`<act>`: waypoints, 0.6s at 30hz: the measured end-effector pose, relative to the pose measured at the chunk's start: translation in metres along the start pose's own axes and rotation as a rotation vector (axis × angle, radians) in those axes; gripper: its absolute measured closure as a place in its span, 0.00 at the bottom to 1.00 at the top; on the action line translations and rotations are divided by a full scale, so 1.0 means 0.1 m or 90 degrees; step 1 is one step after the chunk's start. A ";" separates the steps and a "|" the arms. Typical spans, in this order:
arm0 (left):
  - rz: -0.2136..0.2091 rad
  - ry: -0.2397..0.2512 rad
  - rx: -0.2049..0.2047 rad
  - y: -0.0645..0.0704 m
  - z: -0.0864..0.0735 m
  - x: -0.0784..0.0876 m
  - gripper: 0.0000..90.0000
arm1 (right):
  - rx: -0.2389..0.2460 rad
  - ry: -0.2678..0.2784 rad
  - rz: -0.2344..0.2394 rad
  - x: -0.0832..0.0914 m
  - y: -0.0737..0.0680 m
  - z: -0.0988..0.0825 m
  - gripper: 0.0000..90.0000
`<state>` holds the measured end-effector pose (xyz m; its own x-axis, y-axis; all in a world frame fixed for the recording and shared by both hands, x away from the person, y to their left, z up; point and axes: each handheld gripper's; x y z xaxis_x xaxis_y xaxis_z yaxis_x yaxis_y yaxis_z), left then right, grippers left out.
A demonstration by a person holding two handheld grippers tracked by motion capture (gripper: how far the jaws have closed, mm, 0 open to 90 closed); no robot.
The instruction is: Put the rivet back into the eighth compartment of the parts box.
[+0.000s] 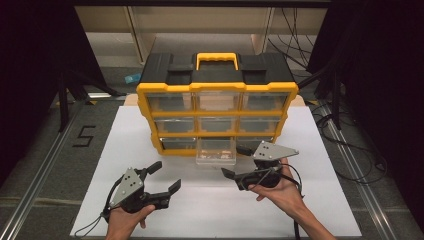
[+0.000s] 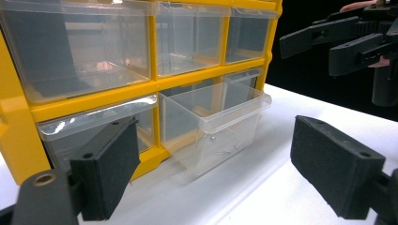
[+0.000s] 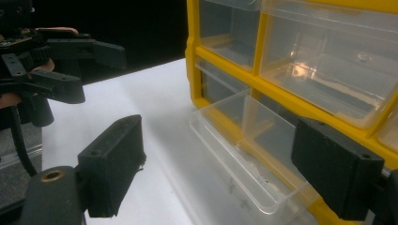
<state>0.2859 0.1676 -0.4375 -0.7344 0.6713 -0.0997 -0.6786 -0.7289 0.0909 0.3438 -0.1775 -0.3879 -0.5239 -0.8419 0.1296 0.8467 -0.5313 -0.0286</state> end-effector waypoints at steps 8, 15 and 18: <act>0.000 -0.001 0.001 0.00 0.00 0.00 0.18 | -0.009 0.008 -0.004 0.06 0.00 -0.07 0.19; 0.000 -0.001 0.001 0.01 0.00 0.00 0.18 | -0.010 0.016 -0.010 0.11 -0.01 -0.11 0.19; 0.000 -0.001 0.000 0.00 0.00 0.00 0.18 | -0.010 0.021 -0.009 0.13 0.00 -0.11 0.19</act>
<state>0.2858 0.1671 -0.4376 -0.7341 0.6719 -0.0985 -0.6790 -0.7284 0.0914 0.3358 -0.1895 -0.3975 -0.5385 -0.8369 0.0978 0.8379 -0.5441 -0.0421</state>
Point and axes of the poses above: each handheld gripper's, and its own axes: x roughly backward along the jaws, z roughly out of its top, y roughly to its right, and after that the axes turned 14 degrees about y, right-handed
